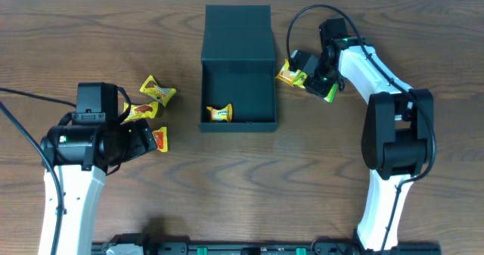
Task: Pack container
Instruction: 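Grasp the green-yellow Pandan packet with the right gripper, then lower the Pandan packet into the box and open the right gripper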
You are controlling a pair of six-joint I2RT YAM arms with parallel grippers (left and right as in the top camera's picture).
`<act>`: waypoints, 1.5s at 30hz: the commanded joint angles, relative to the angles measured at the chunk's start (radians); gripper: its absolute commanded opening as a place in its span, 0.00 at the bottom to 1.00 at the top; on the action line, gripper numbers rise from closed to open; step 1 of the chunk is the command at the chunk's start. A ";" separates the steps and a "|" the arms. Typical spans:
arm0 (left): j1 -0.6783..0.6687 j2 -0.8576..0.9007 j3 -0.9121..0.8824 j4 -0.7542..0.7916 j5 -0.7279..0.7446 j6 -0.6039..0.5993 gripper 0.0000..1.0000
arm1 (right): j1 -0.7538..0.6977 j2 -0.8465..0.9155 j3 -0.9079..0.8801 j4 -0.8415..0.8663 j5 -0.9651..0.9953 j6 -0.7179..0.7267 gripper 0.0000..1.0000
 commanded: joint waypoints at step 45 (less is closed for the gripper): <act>0.002 0.005 0.007 0.002 0.000 -0.023 0.95 | 0.308 -0.296 -0.007 -0.064 -0.098 0.237 0.19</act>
